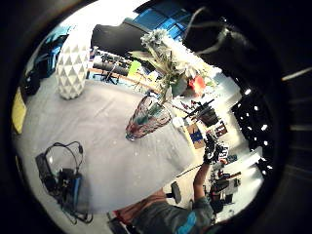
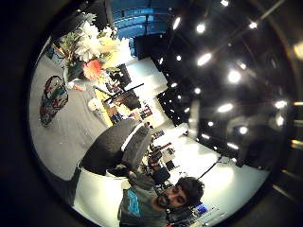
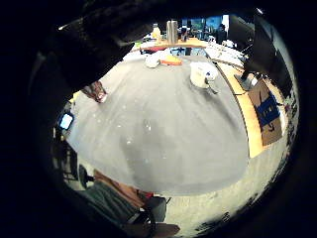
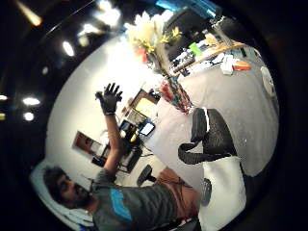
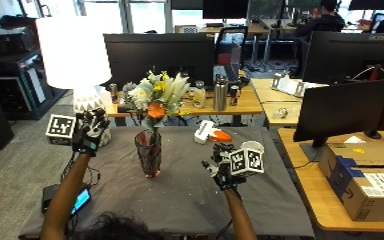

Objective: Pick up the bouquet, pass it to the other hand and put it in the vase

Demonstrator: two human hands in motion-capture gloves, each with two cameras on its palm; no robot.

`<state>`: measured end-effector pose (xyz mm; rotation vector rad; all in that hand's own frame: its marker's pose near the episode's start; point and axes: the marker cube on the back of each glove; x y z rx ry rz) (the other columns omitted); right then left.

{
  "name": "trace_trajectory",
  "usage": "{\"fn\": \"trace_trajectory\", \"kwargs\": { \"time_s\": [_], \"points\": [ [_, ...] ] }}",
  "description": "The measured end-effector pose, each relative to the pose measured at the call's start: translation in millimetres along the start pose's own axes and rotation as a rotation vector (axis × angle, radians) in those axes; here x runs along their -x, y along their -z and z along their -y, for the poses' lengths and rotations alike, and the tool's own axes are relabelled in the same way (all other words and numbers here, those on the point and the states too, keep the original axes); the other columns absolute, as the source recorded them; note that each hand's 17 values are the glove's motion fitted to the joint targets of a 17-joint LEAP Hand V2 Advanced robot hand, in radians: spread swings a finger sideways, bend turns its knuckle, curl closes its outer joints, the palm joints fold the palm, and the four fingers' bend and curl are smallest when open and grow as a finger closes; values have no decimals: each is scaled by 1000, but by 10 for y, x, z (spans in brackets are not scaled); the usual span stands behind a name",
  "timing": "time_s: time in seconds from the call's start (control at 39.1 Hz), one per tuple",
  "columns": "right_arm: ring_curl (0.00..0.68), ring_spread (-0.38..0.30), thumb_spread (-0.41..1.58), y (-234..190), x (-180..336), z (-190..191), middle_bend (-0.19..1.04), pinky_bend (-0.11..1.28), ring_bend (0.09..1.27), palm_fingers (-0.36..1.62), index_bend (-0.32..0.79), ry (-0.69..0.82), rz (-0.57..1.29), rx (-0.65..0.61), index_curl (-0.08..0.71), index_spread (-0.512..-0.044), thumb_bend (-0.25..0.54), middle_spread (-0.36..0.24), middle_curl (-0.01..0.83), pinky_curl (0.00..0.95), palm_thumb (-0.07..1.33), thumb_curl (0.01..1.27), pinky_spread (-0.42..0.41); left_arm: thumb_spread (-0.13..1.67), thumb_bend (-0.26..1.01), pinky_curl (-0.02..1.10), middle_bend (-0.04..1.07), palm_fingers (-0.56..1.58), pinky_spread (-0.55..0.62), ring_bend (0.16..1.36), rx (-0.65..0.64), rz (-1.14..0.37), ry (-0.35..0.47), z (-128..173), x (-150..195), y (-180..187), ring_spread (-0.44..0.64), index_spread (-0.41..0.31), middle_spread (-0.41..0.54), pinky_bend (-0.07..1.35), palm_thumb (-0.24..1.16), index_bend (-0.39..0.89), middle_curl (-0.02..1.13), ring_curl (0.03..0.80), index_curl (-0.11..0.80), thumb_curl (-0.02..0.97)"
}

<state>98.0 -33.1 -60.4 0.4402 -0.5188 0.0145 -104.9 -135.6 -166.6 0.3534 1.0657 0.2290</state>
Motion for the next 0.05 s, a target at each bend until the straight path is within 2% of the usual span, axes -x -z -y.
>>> {"fn": "trace_trajectory", "kwargs": {
  "time_s": [0.05],
  "points": [
    [303,198,1116,-3,12,1,182,441,195,488,152,3,-1,0,348,-307,-17,33,364,379,841,525,355,916,-30,367,171,447,375,566,1,-44,83,-64,-49,-23,173,-17,70,321,175,145,353,329,335,276]
  ]
}}
